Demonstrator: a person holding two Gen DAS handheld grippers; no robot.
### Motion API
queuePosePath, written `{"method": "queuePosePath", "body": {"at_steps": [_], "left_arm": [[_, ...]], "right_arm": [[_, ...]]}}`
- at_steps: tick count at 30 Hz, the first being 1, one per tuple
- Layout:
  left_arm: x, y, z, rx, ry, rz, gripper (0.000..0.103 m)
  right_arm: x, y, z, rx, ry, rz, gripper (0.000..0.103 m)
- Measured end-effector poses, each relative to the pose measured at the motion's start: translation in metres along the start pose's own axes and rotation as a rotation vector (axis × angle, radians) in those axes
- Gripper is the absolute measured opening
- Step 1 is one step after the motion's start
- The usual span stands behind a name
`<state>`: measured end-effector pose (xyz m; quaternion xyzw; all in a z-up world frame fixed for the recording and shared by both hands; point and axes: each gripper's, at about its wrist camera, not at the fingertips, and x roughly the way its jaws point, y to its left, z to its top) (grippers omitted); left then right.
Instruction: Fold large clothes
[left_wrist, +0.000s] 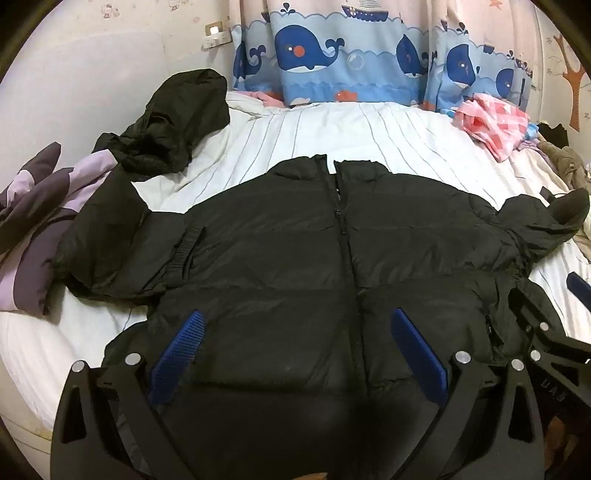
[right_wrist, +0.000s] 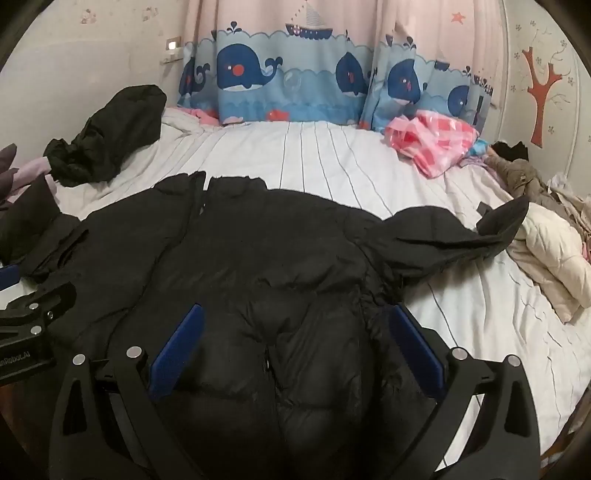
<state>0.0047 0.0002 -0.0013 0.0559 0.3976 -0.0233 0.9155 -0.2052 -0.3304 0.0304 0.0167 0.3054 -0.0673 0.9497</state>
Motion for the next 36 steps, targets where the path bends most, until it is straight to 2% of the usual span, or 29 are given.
{"method": "queuePosePath", "body": {"at_steps": [4, 6, 10, 14, 17, 28, 36], "left_arm": [[-0.008, -0.013, -0.001, 0.032, -0.02, 0.005, 0.097], [-0.007, -0.013, -0.005, 0.04, -0.025, -0.02, 0.097], [-0.007, -0.016, -0.007, 0.049, -0.036, -0.054, 0.097], [-0.013, -0.01, -0.008, 0.035, -0.072, -0.06, 0.097], [-0.014, -0.003, -0.006, -0.001, -0.072, -0.1, 0.097], [-0.006, -0.001, -0.006, -0.007, -0.055, -0.063, 0.097], [-0.005, -0.003, -0.008, 0.016, -0.064, -0.011, 0.097]], "right_arm": [[-0.003, 0.002, 0.006, 0.009, 0.001, 0.0, 0.097], [-0.003, -0.007, 0.0, 0.018, -0.005, 0.02, 0.097], [-0.008, 0.003, 0.001, -0.004, 0.003, -0.01, 0.097], [-0.012, 0.0, -0.002, -0.001, -0.004, -0.017, 0.097], [-0.013, 0.002, 0.0, -0.005, -0.001, -0.017, 0.097], [-0.016, 0.005, 0.001, -0.007, 0.003, -0.007, 0.097], [-0.007, -0.005, -0.001, 0.05, 0.048, 0.045, 0.097]]}}
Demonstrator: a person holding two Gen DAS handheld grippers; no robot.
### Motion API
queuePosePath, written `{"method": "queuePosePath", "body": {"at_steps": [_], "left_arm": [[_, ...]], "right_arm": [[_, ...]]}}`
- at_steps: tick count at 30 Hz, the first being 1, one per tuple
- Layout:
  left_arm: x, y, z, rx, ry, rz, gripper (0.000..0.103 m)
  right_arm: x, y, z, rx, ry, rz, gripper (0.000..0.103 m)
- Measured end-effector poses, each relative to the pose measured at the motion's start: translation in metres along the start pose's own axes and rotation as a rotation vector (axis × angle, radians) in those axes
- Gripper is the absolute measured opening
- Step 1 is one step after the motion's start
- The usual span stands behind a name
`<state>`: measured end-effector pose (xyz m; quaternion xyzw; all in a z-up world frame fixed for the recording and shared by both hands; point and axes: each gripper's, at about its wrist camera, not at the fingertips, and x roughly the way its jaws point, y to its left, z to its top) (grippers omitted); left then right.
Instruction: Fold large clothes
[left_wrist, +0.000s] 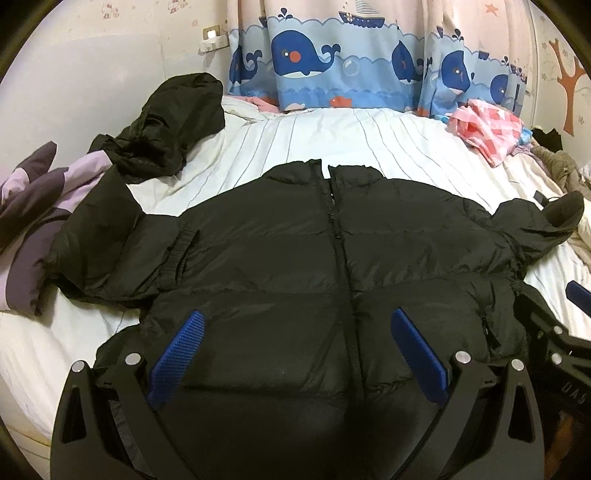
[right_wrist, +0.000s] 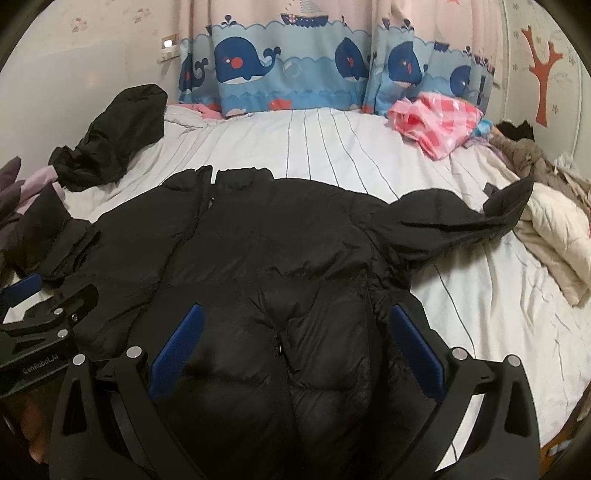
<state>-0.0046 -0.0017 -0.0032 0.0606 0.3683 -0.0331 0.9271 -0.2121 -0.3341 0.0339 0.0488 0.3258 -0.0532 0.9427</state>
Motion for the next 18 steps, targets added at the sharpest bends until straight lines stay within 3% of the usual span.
{"method": "queuePosePath", "body": {"at_steps": [18], "left_arm": [[-0.0014, -0.0029, 0.0011, 0.015, -0.005, 0.014, 0.097]], "right_arm": [[0.0091, -0.0076, -0.0056, 0.005, 0.026, 0.006, 0.097]]}}
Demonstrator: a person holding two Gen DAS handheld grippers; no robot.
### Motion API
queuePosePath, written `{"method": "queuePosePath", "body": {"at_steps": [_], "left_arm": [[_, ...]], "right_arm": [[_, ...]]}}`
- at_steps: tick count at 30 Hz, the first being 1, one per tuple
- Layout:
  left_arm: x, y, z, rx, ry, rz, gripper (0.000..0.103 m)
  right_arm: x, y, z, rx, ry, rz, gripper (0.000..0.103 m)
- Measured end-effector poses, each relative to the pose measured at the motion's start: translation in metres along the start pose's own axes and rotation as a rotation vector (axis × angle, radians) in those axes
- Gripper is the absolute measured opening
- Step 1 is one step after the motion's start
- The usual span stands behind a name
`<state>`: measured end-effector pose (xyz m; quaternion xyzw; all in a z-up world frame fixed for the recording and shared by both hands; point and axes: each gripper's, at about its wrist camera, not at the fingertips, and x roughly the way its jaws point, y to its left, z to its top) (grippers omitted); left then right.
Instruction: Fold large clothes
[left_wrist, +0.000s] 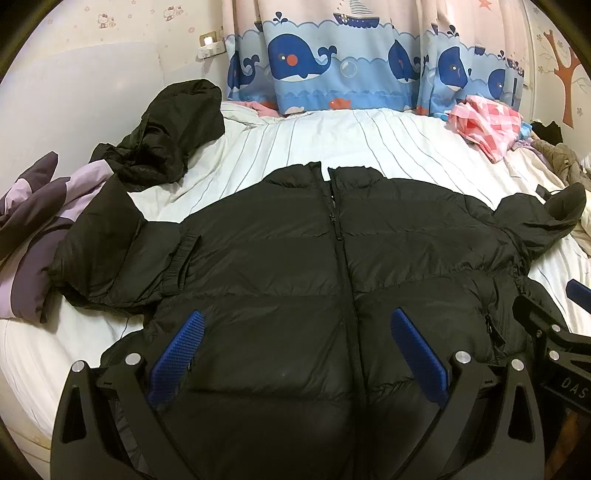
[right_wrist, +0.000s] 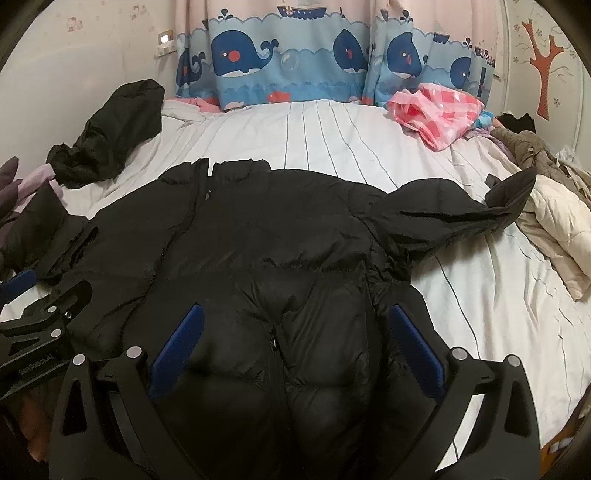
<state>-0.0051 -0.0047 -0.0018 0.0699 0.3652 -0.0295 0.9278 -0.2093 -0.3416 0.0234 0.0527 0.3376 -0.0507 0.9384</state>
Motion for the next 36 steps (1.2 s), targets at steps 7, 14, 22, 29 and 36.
{"method": "queuePosePath", "body": {"at_steps": [7, 14, 22, 29, 36], "left_arm": [[0.0, -0.001, 0.002, 0.005, 0.002, -0.002, 0.097], [0.0, -0.002, 0.002, 0.006, 0.003, -0.003, 0.097], [0.001, -0.005, 0.002, 0.003, 0.006, -0.008, 0.097], [0.006, -0.017, 0.003, 0.001, 0.011, -0.031, 0.097], [0.014, -0.021, 0.005, -0.004, 0.021, -0.053, 0.097]], "right_arm": [[0.005, -0.003, -0.002, 0.003, 0.011, -0.001, 0.097], [0.006, -0.003, -0.002, 0.003, 0.012, 0.0, 0.097], [0.007, -0.004, -0.003, 0.004, 0.013, 0.001, 0.097], [0.012, -0.008, -0.003, 0.018, 0.01, 0.009, 0.097], [0.028, -0.009, 0.0, 0.034, 0.021, 0.044, 0.097]]}}
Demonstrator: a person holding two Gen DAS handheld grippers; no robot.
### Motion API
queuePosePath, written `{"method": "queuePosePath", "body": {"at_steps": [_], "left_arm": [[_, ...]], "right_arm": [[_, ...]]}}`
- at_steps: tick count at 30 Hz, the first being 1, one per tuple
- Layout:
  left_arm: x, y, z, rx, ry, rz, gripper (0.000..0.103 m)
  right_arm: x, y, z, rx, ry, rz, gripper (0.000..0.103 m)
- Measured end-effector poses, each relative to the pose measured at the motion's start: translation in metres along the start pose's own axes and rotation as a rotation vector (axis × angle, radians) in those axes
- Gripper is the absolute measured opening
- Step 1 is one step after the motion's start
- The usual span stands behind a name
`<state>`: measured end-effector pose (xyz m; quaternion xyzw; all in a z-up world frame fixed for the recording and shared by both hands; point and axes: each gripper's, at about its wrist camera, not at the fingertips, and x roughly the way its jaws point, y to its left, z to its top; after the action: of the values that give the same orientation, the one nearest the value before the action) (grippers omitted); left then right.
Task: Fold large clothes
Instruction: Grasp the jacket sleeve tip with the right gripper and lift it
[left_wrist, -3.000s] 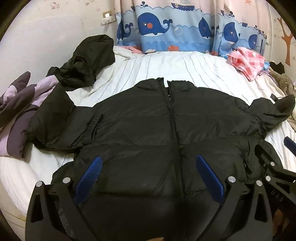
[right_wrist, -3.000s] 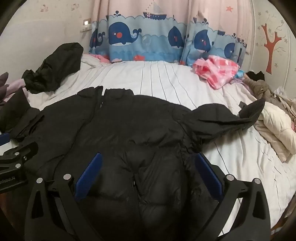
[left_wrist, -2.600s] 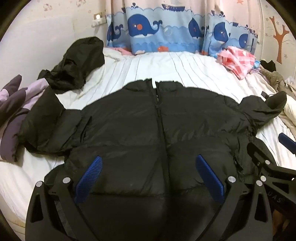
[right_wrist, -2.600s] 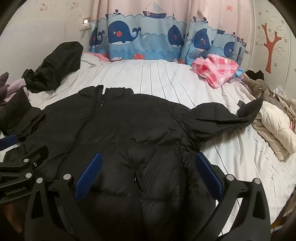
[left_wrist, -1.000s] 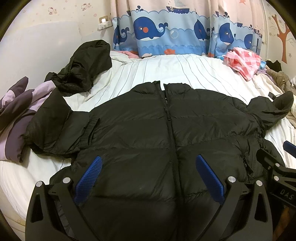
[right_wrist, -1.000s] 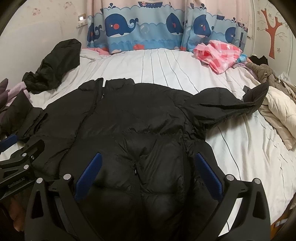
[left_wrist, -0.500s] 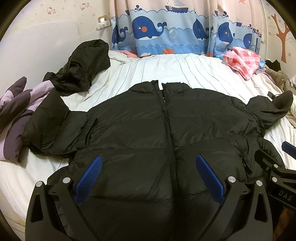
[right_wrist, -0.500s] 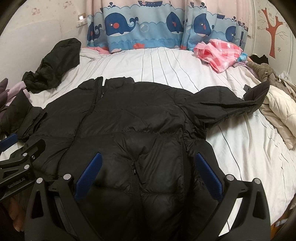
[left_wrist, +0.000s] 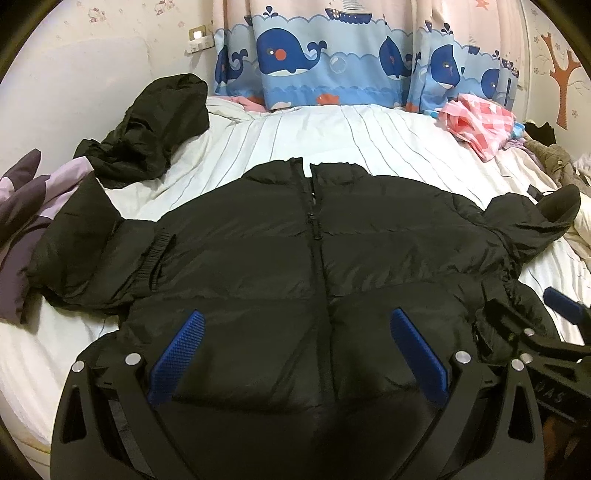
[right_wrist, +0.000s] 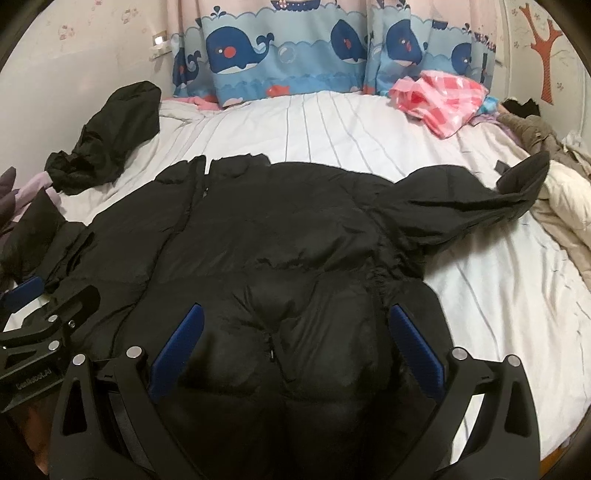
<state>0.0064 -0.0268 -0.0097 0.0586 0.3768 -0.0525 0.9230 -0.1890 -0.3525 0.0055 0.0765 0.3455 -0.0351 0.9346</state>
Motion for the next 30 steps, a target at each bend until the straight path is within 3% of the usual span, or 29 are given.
{"method": "queuePosePath", "body": {"at_steps": [5, 9, 11, 16, 19, 21, 24, 30], "left_arm": [[0.011, -0.001, 0.0, -0.01, 0.017, -0.015, 0.097], [0.02, 0.001, 0.002, -0.026, 0.027, -0.025, 0.097], [0.024, 0.001, 0.003, -0.041, 0.038, -0.042, 0.097], [0.025, -0.003, 0.003, -0.059, 0.046, -0.079, 0.097], [0.026, -0.009, 0.001, -0.04, 0.049, -0.066, 0.097], [0.028, -0.01, 0.0, -0.037, 0.058, -0.063, 0.097], [0.03, -0.01, 0.001, -0.039, 0.063, -0.058, 0.097], [0.037, -0.013, 0.004, -0.043, 0.074, -0.058, 0.097]], "right_arm": [[-0.008, -0.008, 0.014, 0.021, -0.035, 0.052, 0.097], [-0.03, -0.052, 0.028, 0.082, -0.118, 0.005, 0.097], [-0.033, -0.093, 0.032, 0.129, -0.136, -0.042, 0.097], [-0.02, -0.239, 0.053, 0.357, -0.116, -0.174, 0.097], [-0.01, -0.309, 0.081, 0.471, -0.101, -0.16, 0.097], [0.007, -0.353, 0.109, 0.541, -0.067, -0.101, 0.097], [0.039, -0.394, 0.139, 0.627, -0.026, -0.09, 0.097], [0.12, -0.437, 0.181, 0.626, 0.067, -0.122, 0.094]]}}
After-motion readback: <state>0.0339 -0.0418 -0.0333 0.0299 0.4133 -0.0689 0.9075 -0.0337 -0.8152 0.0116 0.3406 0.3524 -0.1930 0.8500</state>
